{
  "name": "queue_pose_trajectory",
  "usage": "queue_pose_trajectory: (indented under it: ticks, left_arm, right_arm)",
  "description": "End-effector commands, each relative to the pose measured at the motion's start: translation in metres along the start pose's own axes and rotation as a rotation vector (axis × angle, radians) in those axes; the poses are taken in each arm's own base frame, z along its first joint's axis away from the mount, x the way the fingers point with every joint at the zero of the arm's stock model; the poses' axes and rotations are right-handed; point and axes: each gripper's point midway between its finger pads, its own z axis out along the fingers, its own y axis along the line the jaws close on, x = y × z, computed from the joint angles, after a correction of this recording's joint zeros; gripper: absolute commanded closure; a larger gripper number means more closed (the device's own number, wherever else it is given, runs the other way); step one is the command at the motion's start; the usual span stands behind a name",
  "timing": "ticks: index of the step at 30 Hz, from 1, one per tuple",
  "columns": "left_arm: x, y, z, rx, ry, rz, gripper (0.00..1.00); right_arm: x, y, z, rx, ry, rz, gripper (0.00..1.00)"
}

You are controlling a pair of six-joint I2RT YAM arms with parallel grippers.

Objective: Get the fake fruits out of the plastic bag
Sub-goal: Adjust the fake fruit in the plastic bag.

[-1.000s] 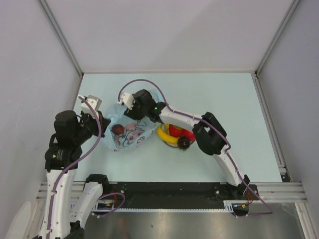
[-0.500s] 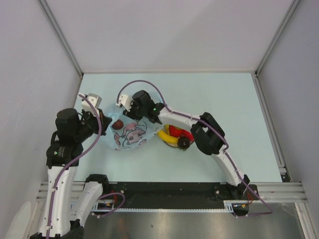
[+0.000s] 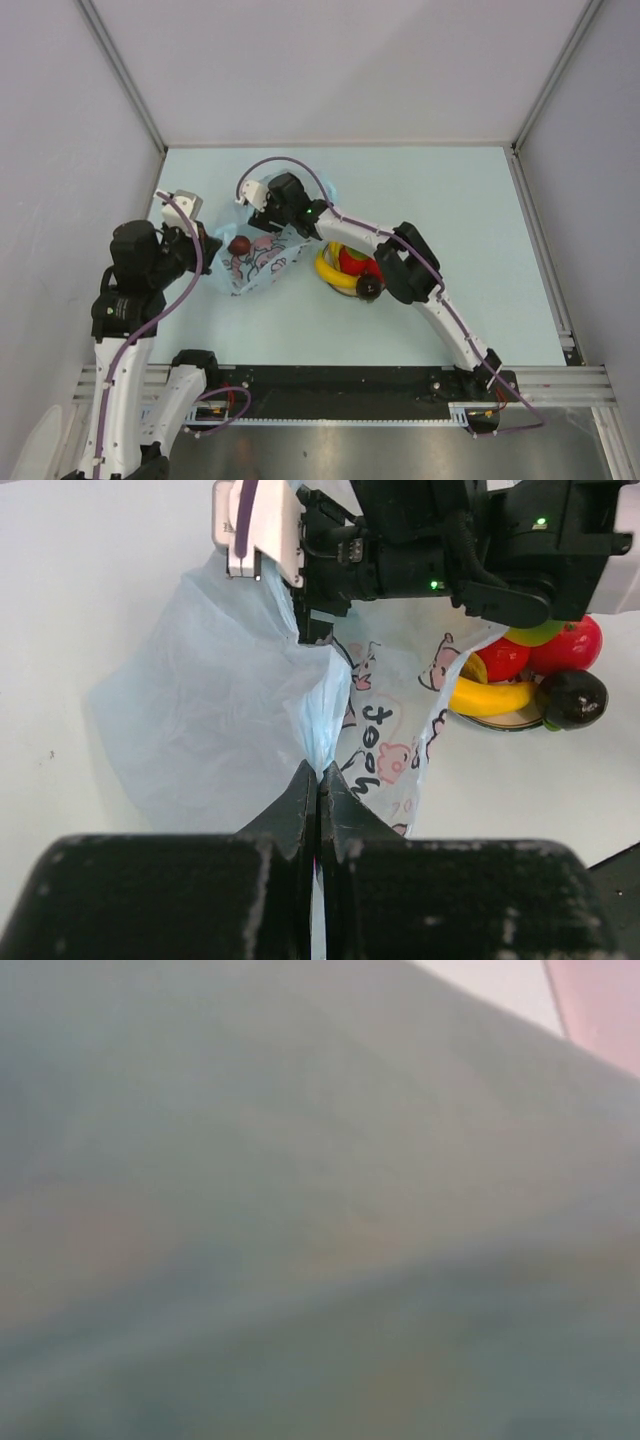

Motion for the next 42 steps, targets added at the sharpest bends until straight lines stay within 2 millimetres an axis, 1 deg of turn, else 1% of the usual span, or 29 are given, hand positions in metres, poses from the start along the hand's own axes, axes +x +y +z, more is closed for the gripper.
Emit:
queue_pose_trajectory:
  ticks: [1,2,3,4,5,6,7,9,10,11,13,14,16,18,19,20,21,22,23,25,26,28,30,33,34,37,39,40,42]
  left_arm:
    - [-0.017,0.002,-0.007,-0.02,-0.045,0.023,1.0]
    - [-0.017,0.003,-0.006,-0.019,-0.041,0.023,1.0]
    - [-0.018,0.002,-0.007,-0.019,-0.044,0.024,1.0]
    - [-0.019,0.003,-0.008,-0.021,-0.045,0.024,1.0]
    - [-0.019,0.003,-0.008,-0.024,-0.045,0.026,1.0]
    - [-0.018,0.003,-0.009,-0.025,-0.041,0.024,1.0]
    - [-0.019,0.003,-0.011,-0.027,-0.042,0.028,1.0]
    - [-0.018,0.002,-0.013,-0.03,-0.039,0.033,1.0]
    - [-0.018,0.003,-0.014,-0.033,-0.04,0.035,1.0]
    - [-0.016,0.003,-0.014,-0.033,-0.034,0.034,1.0]
    - [-0.016,0.003,-0.014,-0.035,-0.034,0.036,1.0]
    - [-0.017,0.003,-0.013,-0.035,-0.038,0.033,1.0]
    - [-0.016,0.002,-0.01,-0.024,-0.042,0.023,1.0]
    - [-0.018,-0.001,-0.005,-0.001,-0.058,0.008,1.0]
    - [-0.018,-0.002,-0.003,0.009,-0.062,0.002,1.0]
    - [-0.022,-0.004,0.0,0.019,-0.077,-0.01,1.0]
    - [-0.02,-0.005,0.003,0.031,-0.075,-0.02,1.0]
    - [-0.02,-0.006,0.007,0.041,-0.075,-0.046,1.0]
    - [-0.025,-0.009,0.009,0.056,-0.094,-0.058,1.0]
    - [-0.027,-0.013,0.015,0.09,-0.101,-0.071,1.0]
    - [-0.033,-0.013,0.016,0.093,-0.122,-0.073,1.0]
    - [-0.036,-0.012,0.018,0.095,-0.134,-0.073,1.0]
    - [-0.038,-0.012,0.021,0.099,-0.135,-0.072,1.0]
    - [-0.04,-0.012,0.023,0.106,-0.134,-0.08,1.0]
    - [-0.043,-0.012,0.023,0.105,-0.145,-0.083,1.0]
    - [-0.053,-0.009,0.018,0.079,-0.178,-0.078,1.0]
    - [-0.061,-0.005,0.011,0.044,-0.204,-0.07,1.0]
    - [-0.061,-0.004,0.009,0.031,-0.203,-0.067,1.0]
    - [-0.061,0.0,0.006,0.007,-0.203,-0.058,1.0]
  right_arm:
    - [0.001,-0.02,0.014,0.101,0.03,-0.062,0.12]
    - [0.003,-0.025,0.015,0.127,0.043,-0.061,0.1]
    - [0.015,-0.022,0.023,0.121,0.066,-0.063,0.1]
    - [0.011,-0.027,0.024,0.13,0.068,-0.064,0.1]
    - [0.014,-0.031,0.026,0.139,0.079,-0.062,0.12]
    - [0.03,-0.026,0.032,0.121,0.116,-0.06,0.14]
    - [0.021,-0.034,0.032,0.137,0.097,-0.05,0.15]
    - [0.033,-0.039,0.038,0.143,0.112,-0.048,0.2]
    - [0.035,-0.041,0.039,0.146,0.11,-0.052,0.24]
    - [0.037,-0.044,0.039,0.147,0.109,-0.063,0.33]
    - [0.036,-0.052,0.039,0.16,0.095,-0.073,0.42]
    - [0.035,-0.052,0.038,0.16,0.091,-0.084,0.5]
    - [0.012,-0.057,0.028,0.146,0.043,-0.079,0.63]
    - [-0.006,-0.054,0.016,0.127,-0.001,-0.035,0.65]
    - [-0.038,-0.062,-0.003,0.125,-0.068,-0.016,0.67]
    - [-0.052,-0.056,-0.012,0.089,-0.106,0.031,0.67]
    - [-0.055,-0.049,-0.018,0.048,-0.116,0.067,0.67]
    - [-0.089,-0.049,-0.043,-0.006,-0.2,0.089,0.67]
    - [-0.093,-0.043,-0.051,-0.047,-0.206,0.123,0.67]
    - [-0.113,-0.026,-0.071,-0.16,-0.243,0.214,0.67]
    - [-0.119,-0.021,-0.085,-0.202,-0.233,0.252,0.67]
    - [-0.129,-0.005,-0.102,-0.311,-0.239,0.339,0.68]
    - [-0.131,0.007,-0.119,-0.398,-0.224,0.39,0.68]
    - [-0.118,0.031,-0.129,-0.506,-0.164,0.47,0.68]
    - [-0.101,0.041,-0.126,-0.524,-0.114,0.508,0.68]
    - [-0.081,0.051,-0.121,-0.562,-0.067,0.558,0.66]
    - [-0.068,0.06,-0.11,-0.584,-0.034,0.597,0.65]
    - [-0.065,0.066,-0.105,-0.601,-0.026,0.616,0.64]
    - [-0.072,0.073,-0.099,-0.633,-0.024,0.681,0.64]
